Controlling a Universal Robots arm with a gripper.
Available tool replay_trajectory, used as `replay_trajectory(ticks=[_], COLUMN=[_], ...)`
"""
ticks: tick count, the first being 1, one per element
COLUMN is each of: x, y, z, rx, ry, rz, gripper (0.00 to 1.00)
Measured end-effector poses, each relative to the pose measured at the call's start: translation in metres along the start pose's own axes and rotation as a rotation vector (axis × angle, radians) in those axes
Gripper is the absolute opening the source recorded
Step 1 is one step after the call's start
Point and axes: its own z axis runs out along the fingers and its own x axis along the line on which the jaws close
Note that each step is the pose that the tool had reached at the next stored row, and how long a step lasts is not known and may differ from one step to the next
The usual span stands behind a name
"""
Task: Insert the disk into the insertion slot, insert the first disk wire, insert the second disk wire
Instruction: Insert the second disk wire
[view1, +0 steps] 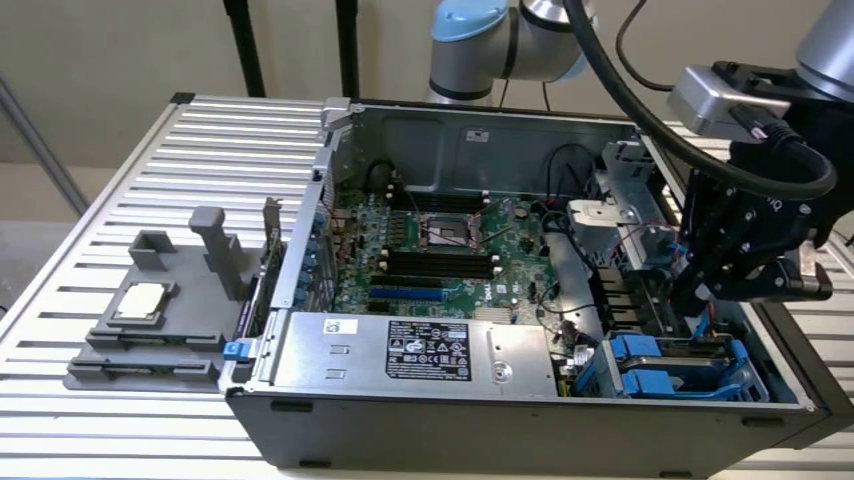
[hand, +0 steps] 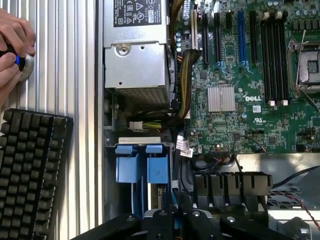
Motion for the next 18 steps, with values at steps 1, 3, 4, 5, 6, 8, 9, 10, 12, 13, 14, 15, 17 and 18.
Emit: replay_trajectory(ticks=[1,3,4,5,6,8,9,10,12,13,14,15,17,18], x=[0.001,0.003,0.005,0.006,0.008,0.01,0.01,0.011,0.012,0.013,0.013,0.014,0.014,0.014], y=[-0.0001,-0.0004,-0.0005,-0.0006,-0.0007,-0.0006,-0.0006,-0.0005,-0.0005,-0.0005,-0.0005,-0.0005,-0.0006,-0.0007], z=[0.0009,0.0029,0.0038,0.005,0.0064,0.0096,0.0114,0.0131,0.0169,0.0183,0.0197,0.0205,0.0221,0.023], rx=[0.0052,0.0121,0.015,0.0174,0.0193,0.0211,0.0218,0.0223,0.0234,0.024,0.0248,0.0259,0.0281,0.0293], ry=[-0.0016,-0.0064,-0.0087,-0.0112,-0.014,-0.0186,-0.0201,-0.0209,-0.023,-0.024,-0.0254,-0.0264,-0.0286,-0.0299], rz=[0.0,0.0,0.0,0.0,0.0,0.0,0.0,0.0,0.0,0.0,0.0,0.0,0.0,0.0], gripper=[0.16,0.16,0.16,0.16,0.16,0.16,0.16,0.16,0.16,0.16,0.16,0.16,0.16,0.16])
